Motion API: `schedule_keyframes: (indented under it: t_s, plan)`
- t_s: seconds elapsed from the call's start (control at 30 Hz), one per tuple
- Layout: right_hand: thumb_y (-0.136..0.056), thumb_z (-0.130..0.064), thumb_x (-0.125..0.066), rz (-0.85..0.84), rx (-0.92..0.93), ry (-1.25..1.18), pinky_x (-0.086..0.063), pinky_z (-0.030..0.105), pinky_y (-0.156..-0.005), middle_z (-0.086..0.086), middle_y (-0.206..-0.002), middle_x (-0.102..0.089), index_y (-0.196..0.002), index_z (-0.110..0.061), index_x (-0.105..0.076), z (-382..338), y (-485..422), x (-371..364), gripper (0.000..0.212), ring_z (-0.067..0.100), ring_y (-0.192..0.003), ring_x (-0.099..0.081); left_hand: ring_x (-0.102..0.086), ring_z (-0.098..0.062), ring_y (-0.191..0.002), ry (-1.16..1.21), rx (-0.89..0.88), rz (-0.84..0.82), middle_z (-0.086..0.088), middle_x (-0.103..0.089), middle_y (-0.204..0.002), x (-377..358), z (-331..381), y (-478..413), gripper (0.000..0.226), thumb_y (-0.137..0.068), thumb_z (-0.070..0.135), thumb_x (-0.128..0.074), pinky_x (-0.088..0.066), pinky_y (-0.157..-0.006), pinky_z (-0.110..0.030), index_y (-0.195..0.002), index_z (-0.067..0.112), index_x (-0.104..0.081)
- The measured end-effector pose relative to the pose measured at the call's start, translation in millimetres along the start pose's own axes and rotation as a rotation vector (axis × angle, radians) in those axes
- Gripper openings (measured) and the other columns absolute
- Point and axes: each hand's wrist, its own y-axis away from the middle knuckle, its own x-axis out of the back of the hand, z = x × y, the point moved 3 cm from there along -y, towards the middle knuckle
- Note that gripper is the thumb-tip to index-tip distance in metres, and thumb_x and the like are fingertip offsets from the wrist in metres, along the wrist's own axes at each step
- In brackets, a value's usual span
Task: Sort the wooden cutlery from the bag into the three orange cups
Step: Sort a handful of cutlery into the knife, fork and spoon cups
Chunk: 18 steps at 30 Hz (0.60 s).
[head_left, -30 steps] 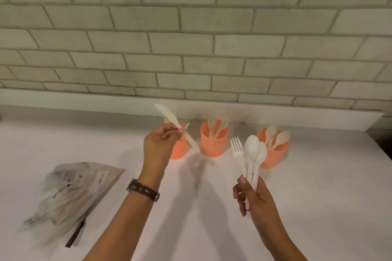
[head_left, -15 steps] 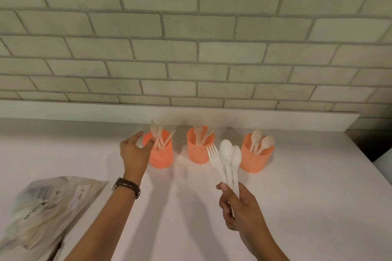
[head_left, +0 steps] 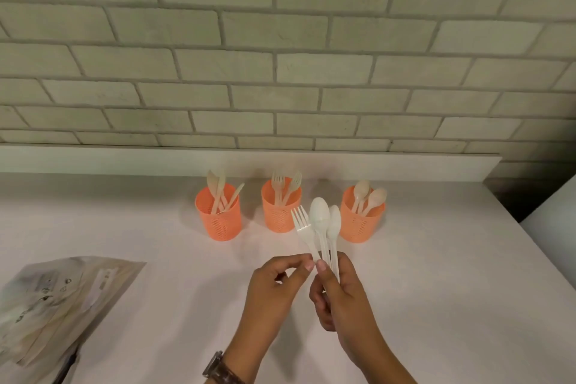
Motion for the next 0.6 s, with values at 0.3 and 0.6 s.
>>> schedule_keyframes:
  t_s: [0.3,0.6]
  plan:
    - [-0.097,-0.028,-0.043,0.025,-0.046,-0.044,-0.021,0.017,-0.039,0.002,-0.056,-0.042,-0.094,-0.018,-0.058,0,2,7,0.018,0.008,-0.04,-0.03,-0.061,-0.037,-0.083,0.118,0.018,-0.019,-0.001,-0.075,-0.088,-14,0,-6,0.012,-0.077,0.024,-0.072,-0.053,-0.081,-0.033,-0.087,0.018,-0.075]
    - [-0.095,-0.016,-0.049,0.256,0.058,0.066,-0.035,0.013,-0.078,0.006,-0.104,-0.053,-0.087,-0.024,-0.071,16,-17,47,0.025,0.001,-0.092,-0.051,-0.05,0.006,-0.05,0.018,-0.135,0.177,0.009,-0.064,-0.059,21,41,-74,0.008,-0.076,0.01,-0.073,-0.039,-0.056,-0.004,-0.07,0.007,-0.07]
